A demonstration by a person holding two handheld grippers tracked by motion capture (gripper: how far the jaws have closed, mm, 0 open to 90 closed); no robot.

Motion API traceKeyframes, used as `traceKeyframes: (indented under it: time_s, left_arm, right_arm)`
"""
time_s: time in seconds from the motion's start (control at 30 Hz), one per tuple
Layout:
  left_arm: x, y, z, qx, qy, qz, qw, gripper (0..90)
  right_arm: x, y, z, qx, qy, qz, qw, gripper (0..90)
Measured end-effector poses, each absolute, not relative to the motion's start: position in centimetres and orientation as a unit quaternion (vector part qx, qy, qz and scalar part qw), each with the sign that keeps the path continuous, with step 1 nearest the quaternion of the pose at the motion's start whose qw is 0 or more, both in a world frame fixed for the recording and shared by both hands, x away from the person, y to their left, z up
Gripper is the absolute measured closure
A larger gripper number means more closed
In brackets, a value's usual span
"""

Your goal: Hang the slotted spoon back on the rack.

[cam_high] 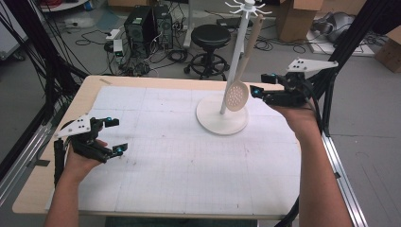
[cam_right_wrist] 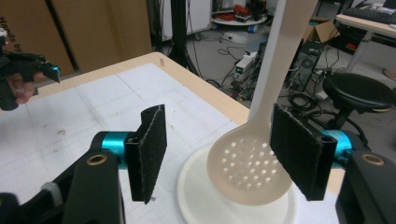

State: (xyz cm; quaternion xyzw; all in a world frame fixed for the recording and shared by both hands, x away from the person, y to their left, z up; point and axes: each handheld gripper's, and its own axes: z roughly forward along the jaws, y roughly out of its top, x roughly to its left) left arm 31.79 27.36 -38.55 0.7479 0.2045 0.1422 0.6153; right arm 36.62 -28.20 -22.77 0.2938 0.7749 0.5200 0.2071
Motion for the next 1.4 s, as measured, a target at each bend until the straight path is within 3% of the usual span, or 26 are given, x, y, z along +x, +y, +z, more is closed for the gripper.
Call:
traceKeyframes:
  time_s: [0.53, 1.1, 1.4]
  left_arm:
    - [31.8, 27.4, -38.6, 0.749, 0.205, 0.141, 0.614, 1.7]
    - [31.8, 27.2, -38.8, 0.749, 0.204, 0.135, 0.615, 1.7]
    - [31.9, 27.2, -38.8, 0.748, 0.199, 0.130, 0.620, 1.7]
  right_arm:
    - [34.6, -28.9, -27.6, 0.310, 0.757, 0.540, 0.199, 24.4]
    - [31.3, -28.0, -32.5, 0.307, 0.752, 0.546, 0.208, 19.9]
    - [30.4, -27.8, -34.6, 0.307, 0.751, 0.556, 0.184, 16.4]
